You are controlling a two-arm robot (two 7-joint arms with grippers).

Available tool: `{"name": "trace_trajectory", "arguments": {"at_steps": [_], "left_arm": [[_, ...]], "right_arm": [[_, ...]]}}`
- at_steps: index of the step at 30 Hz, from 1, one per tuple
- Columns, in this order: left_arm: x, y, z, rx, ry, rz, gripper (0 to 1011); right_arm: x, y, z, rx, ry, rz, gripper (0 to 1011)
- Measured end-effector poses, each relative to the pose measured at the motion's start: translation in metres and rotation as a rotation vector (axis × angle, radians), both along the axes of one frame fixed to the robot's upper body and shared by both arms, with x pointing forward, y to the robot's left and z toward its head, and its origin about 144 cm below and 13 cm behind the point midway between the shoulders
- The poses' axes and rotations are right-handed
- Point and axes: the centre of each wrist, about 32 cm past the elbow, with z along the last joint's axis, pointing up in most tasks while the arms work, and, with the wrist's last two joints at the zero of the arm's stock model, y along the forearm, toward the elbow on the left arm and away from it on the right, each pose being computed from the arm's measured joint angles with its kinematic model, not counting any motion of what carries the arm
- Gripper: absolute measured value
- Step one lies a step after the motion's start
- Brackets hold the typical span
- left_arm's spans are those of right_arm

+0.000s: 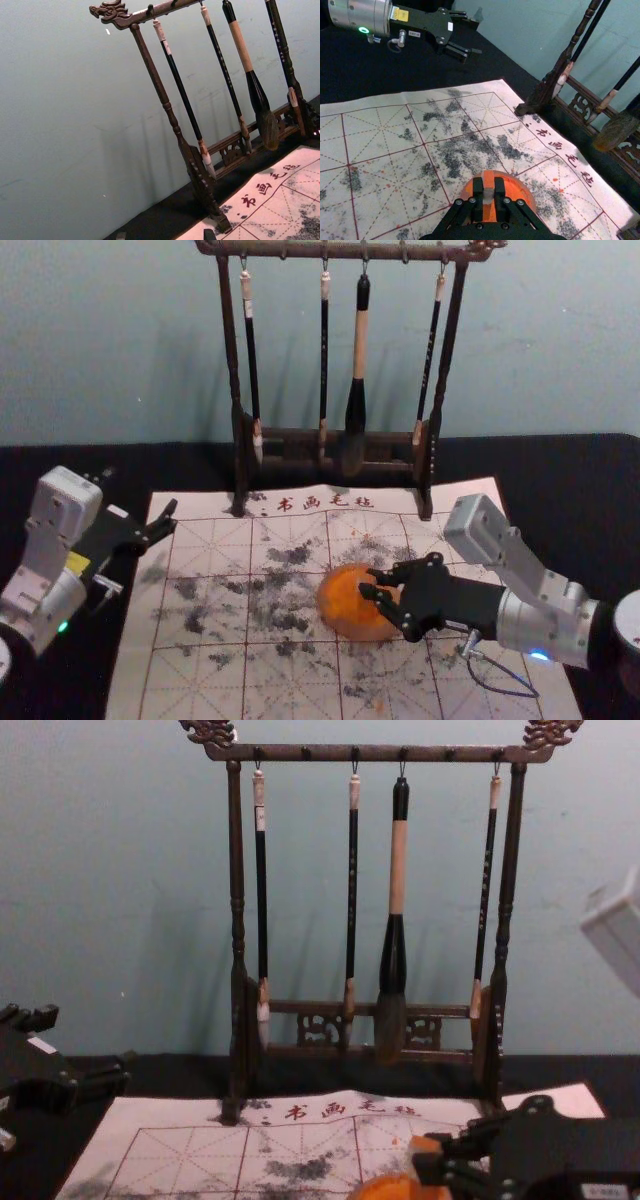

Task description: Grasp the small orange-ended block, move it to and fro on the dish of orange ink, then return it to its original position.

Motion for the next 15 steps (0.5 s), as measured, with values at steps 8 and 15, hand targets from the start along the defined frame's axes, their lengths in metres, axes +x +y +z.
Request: {"name": "trace_trajectory", "arguments": {"at_steps": [8, 15], "left_arm": [[0.000, 0.000, 0.000, 0.000, 0.000, 0.000, 1001], [0.000, 0.000, 0.000, 0.000, 0.000, 0.000, 1001]], "right_arm": [[0.004, 0.010, -0.003, -0.014, -0.002, -0.007, 83], [0.008, 0.017, -0.006, -0.017, 0.003, -0.013, 83]]}}
